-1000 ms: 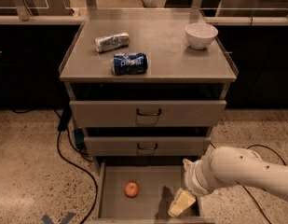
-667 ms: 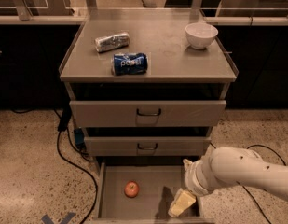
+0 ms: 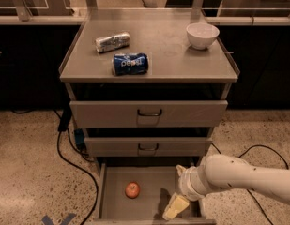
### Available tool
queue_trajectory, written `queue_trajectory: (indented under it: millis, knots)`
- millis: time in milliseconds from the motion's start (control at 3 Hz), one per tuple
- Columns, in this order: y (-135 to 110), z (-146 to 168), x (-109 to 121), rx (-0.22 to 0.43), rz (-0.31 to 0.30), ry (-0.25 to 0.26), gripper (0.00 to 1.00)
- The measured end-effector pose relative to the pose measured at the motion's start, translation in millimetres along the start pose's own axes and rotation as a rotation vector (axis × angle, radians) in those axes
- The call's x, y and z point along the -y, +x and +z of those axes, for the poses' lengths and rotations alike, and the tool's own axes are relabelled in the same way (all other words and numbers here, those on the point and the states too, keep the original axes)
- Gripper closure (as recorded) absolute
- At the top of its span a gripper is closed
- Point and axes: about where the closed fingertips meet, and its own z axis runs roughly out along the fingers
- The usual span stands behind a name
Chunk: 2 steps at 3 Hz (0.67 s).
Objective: Pick apple from bottom drawer and place on counter
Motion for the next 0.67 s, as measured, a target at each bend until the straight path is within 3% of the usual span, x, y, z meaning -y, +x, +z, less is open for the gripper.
queue_trajectory:
  millis: [333, 667]
  knots:
    - [-1, 41, 1, -0.010, -0.017, -0.004, 0.00]
    - [-24, 126, 5, -0.049, -0.047, 0.030, 0.00]
